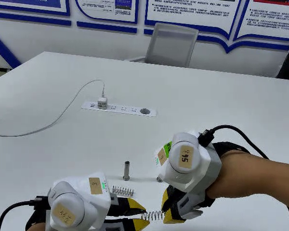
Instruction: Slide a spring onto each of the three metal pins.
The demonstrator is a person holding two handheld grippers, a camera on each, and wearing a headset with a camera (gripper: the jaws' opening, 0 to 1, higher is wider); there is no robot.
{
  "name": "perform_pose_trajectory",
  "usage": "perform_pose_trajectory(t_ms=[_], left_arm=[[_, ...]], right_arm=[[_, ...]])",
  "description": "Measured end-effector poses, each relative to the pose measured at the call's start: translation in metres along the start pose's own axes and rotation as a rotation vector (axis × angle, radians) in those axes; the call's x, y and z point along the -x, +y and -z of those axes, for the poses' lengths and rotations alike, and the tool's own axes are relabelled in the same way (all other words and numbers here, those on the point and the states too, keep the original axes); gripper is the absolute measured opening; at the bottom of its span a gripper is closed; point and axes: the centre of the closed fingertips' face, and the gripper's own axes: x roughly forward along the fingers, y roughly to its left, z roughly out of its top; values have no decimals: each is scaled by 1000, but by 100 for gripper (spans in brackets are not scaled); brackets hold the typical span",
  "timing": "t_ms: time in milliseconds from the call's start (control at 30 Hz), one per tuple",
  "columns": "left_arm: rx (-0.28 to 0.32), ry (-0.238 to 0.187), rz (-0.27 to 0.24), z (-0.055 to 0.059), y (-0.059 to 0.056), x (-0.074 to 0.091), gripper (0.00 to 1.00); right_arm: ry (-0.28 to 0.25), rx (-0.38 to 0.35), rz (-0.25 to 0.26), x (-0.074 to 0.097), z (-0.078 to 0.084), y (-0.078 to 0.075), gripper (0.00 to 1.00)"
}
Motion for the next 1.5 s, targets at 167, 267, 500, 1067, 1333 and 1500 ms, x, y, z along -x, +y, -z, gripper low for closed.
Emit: perform_pose_trajectory(t_ms=[167,267,500,1067,1333,1500], left_arm=[[2,8,2,2,-1,0,12],[3,10,1,3,-1,0,12],[2,13,0,5,-1,-1,12],[6,-3,0,1,-2,-4,11],[21,-11,-1,0,-2,-3,15],[44,-12,-10,3,0,-1,22]], right_arm=[[-6,14,8,6,-5,1,12],[-20,19,14,10,-11,0,12],[-62,38,21,19,-28,1,12],[-96,75,22,23,-48,3,12],[-88,73,22,23,-45,1,12],[-78,64,29,26,-40,-4,12]])
